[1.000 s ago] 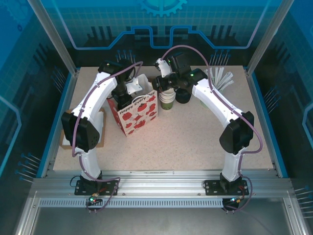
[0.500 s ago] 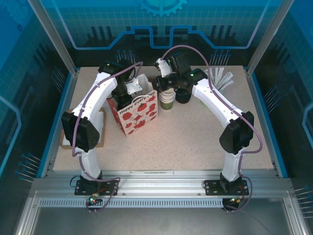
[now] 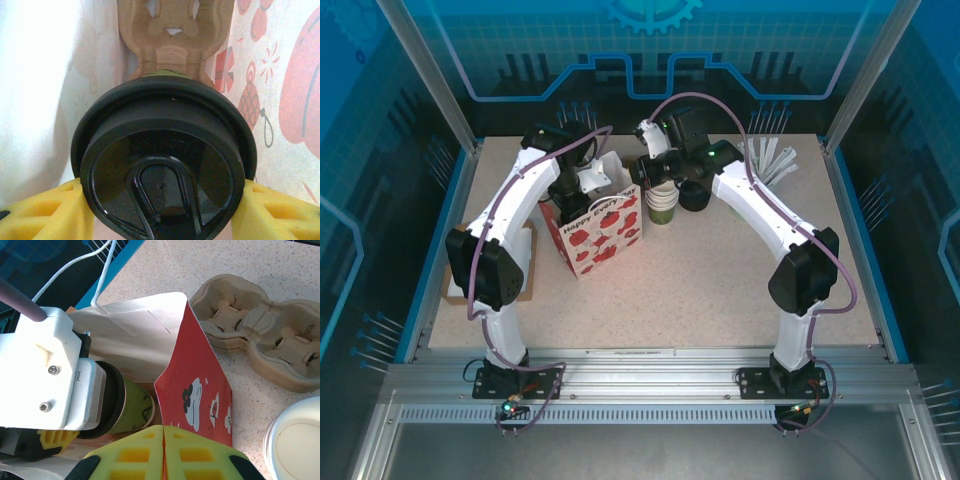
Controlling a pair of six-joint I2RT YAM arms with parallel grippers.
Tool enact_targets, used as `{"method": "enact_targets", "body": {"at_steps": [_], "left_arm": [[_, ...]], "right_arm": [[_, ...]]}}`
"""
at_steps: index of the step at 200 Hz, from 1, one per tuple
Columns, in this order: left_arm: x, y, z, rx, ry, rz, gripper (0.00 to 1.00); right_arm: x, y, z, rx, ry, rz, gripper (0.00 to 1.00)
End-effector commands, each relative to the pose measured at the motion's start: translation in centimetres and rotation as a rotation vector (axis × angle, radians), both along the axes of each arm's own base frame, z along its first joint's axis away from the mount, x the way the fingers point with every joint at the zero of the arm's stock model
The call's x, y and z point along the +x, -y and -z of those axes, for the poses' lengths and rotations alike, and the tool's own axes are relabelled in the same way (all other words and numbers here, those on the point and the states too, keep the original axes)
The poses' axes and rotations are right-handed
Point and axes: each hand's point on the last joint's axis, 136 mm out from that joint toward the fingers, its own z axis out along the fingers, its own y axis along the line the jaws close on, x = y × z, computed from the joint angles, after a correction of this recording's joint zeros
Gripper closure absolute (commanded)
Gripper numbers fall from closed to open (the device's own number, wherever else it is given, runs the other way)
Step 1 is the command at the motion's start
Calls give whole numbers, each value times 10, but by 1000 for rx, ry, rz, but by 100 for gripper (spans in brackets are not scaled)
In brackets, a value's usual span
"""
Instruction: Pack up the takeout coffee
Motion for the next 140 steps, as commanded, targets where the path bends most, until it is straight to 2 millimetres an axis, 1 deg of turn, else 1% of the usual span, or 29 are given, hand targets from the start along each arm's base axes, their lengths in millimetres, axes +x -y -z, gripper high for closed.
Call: {"method": "enact_targets", "body": {"at_steps": [1,82,140], "left_arm": [[-6,0,-5,8,-2,4,50],[-17,-5,-24,10,4,-15,50],[-18,-10,-19,48,-23,-36,50]], "right_arm": [[-4,-7,-4,-7,7,-19,91],[-5,-6,-5,-14,11,-19,91],[-5,-5,-5,-16,10,-18,91]]}}
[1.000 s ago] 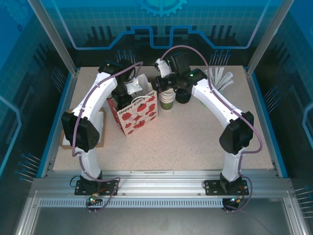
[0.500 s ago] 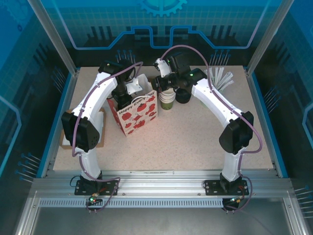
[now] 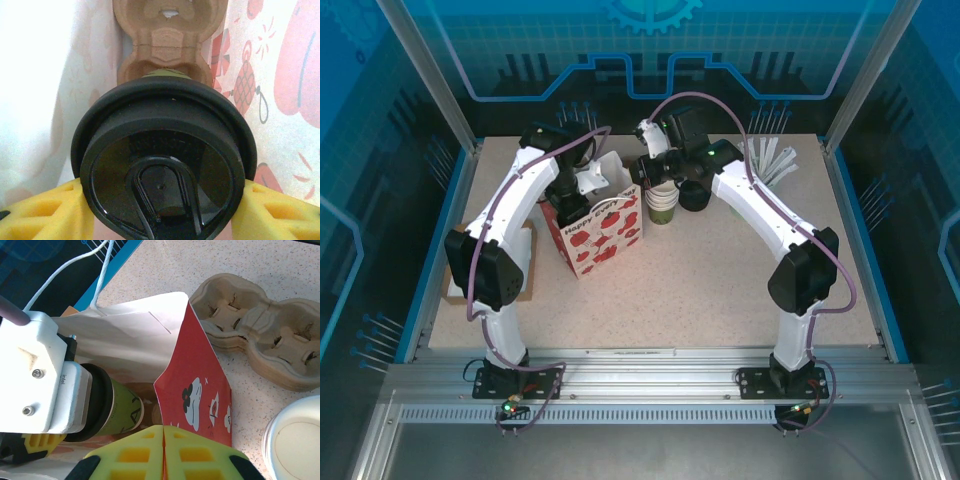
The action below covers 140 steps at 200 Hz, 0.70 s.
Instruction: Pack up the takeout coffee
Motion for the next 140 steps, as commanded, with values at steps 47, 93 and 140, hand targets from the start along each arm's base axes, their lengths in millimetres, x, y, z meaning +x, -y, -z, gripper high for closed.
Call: {"method": "enact_targets", "body": {"at_steps": [47,93,140], "left_arm": [[-5,-3,-5,44,-15,-29,50],[-1,0,0,40,-8,-18,50],[2,2,7,35,-11,-10,50]], "right_arm": [[-5,-5,-4,-12,12,-19,91],[-6,-6,-4,-11,12,-22,91],[-6,-5,-5,-12,13,-22,91]]}}
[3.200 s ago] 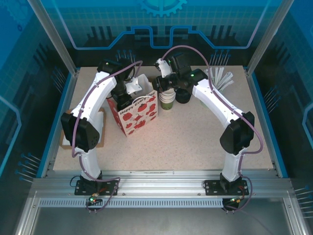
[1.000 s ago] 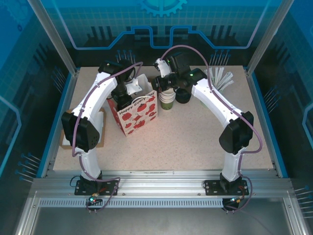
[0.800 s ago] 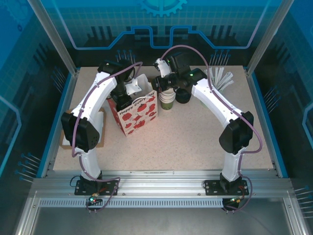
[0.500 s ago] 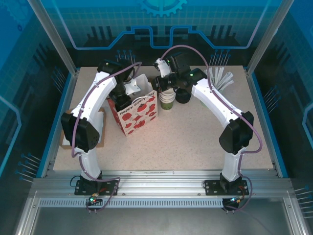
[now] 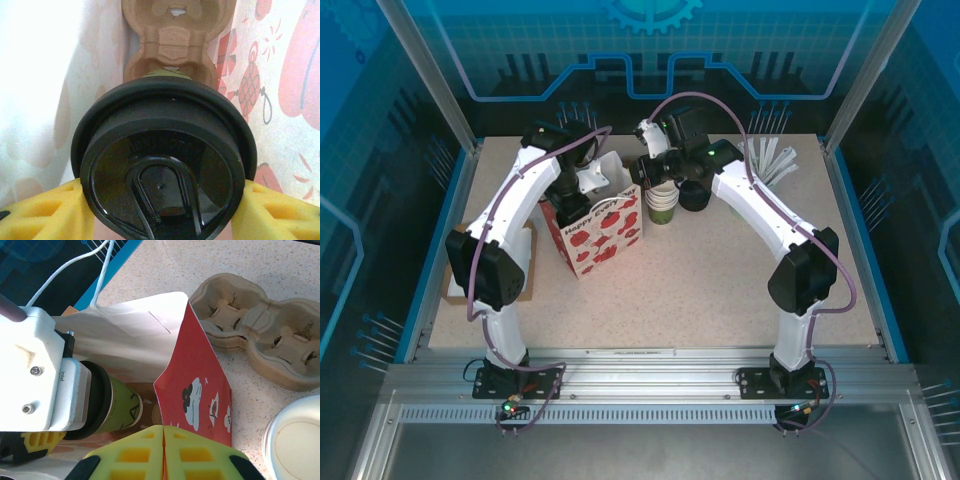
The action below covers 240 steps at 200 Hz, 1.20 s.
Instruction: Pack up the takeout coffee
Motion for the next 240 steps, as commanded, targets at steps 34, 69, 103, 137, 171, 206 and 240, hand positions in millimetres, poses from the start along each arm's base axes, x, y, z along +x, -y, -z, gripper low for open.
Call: {"method": "enact_targets", "body": {"at_steps": [34,69,103,137,171,206,240], "left_arm": [[2,2,15,13,-30,14,50],[2,1,20,16,-39,15,50],[1,0,24,16,-43,10,50],[0,-3,28,16,-47,9,50],[-1,-4,30,15,-43,15,50],[-2,-4,34,9,-40,14,50],[-2,-4,35,8,-41,16,50]], "right_arm": [[-6,-5,-5,-12,16,-22,91],[-6,-6,-4,-13,12,-23,91],[-6,-5,-3,-12,10,-20,91],[-6,-6,-3,-12,9,-22,91],[-6,-6,-3,-12,9,-22,91],[-6,-6,-3,-12,9,-23,91],[-6,-7,-4,-12,10,-24,91]]}}
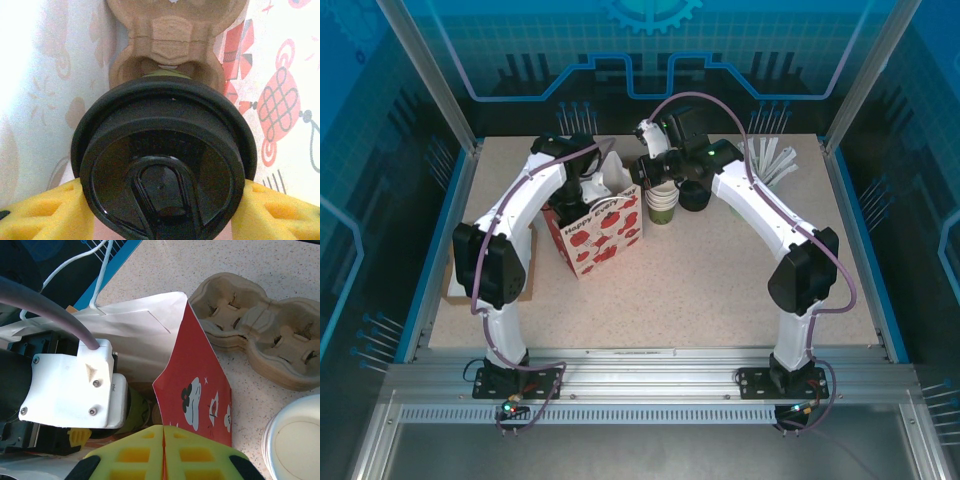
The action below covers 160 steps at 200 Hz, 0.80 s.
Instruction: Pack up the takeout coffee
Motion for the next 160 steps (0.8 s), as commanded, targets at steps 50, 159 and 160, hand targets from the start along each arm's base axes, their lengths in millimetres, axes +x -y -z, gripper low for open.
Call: {"method": "enact_targets", "body": {"at_steps": [50,159,160], "left_arm": [[-3,-2,-7,-14,22,19,50],[-4,-3,-8,-16,32,24,50],[-4,-3,-8,-17,32,24,50]], "right_arm": [[-7,-9,-4,-12,10,-28,91],[-9,-10,-5,-15,15,-29,91],[-8,-10,-6,-14,15,-28,91]]}}
